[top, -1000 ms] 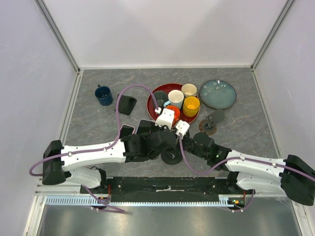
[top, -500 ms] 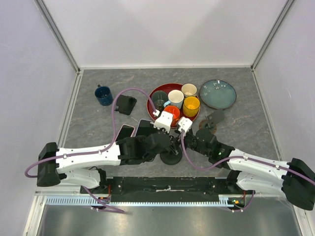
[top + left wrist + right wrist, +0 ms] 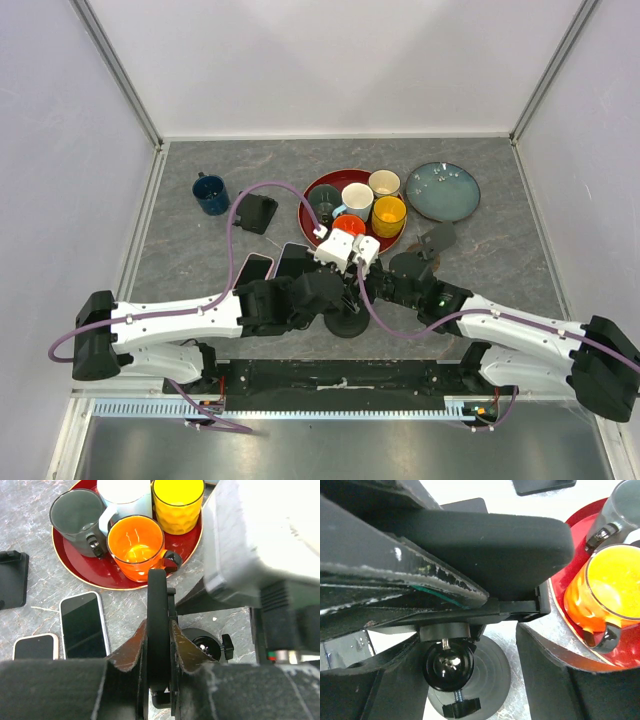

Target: Remove the phone from the phone stand

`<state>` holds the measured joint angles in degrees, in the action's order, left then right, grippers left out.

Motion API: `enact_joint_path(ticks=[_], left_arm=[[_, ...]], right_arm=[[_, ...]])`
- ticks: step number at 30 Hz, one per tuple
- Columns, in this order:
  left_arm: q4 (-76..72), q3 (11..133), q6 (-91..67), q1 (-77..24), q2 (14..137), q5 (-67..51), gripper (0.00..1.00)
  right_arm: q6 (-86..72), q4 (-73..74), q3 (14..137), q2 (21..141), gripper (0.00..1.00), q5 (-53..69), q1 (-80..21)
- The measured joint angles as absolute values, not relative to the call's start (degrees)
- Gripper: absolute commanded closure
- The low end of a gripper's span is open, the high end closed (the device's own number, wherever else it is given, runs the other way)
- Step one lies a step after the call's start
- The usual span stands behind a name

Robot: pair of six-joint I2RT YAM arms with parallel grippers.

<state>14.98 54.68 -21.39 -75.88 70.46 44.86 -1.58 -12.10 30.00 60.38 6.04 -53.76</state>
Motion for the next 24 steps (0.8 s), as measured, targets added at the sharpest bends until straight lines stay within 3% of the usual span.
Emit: enact_joint_path(ticks=[5, 7, 8, 10, 11, 24], left_arm=[[14.7, 54.7, -21.3, -76.0, 70.5, 44.4, 0.98], [14.6, 54.6, -21.3, -76.0, 70.3, 44.4, 0.98], [14.4, 54.4, -21.3, -76.0, 70.2, 44.4, 0.98], [13.8, 53.9, -21.3, -75.9, 69.6, 44.5, 0.98], [13.2, 53.5, -21.1, -75.8, 69.4, 44.5, 0.98], [11.4, 50.3, -19.5, -70.5, 64.8, 34.7, 0.98]], right_arm=[[-1.6, -12.2, 30.4, 62.3, 0.44, 7.1, -53.8], [-2.1, -12.2, 30.4, 62.3, 0.59, 7.7, -53.8], [-2.8, -12.2, 30.4, 62.3, 0.73, 8.4, -53.8], [-3.0, -12.2, 30.3, 62.3, 0.86, 8.6, -54.0], [-2.3, -12.5, 30.3, 62.3, 0.99, 9.3, -54.0], [-1.5, -16.2, 28.5, 62.3, 1.0, 9.3, -54.3]])
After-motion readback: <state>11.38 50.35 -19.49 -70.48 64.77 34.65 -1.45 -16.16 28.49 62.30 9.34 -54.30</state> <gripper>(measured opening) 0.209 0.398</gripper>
